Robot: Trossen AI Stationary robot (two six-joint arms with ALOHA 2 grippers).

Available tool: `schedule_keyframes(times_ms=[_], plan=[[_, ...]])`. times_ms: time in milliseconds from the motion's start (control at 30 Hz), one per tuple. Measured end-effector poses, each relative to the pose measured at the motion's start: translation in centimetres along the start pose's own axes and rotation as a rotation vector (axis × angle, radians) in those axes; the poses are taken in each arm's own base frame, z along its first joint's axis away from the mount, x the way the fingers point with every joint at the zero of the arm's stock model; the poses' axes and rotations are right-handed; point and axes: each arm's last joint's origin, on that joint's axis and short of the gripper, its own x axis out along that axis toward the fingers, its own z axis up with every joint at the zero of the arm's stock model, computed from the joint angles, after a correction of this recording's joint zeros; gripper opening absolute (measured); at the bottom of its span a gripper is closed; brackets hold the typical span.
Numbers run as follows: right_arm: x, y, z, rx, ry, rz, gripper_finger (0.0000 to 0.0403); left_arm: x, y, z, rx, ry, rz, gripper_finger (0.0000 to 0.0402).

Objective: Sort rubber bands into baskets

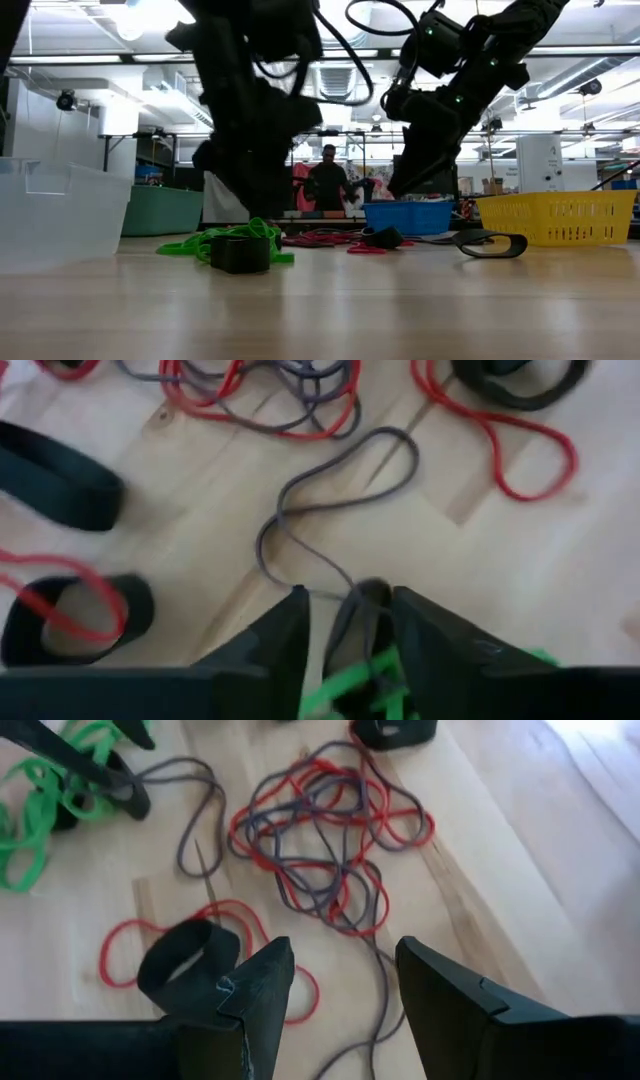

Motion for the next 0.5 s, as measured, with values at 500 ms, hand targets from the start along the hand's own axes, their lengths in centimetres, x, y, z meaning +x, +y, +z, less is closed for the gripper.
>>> schedule_keyframes(times_ms=[500], plan=[[-0.1, 0.0, -0.1, -0.010, 0.008, -0.001, 0.0173, 2.7, -0.8, 1.3, 0.040, 0.044, 0.189, 0.0190]])
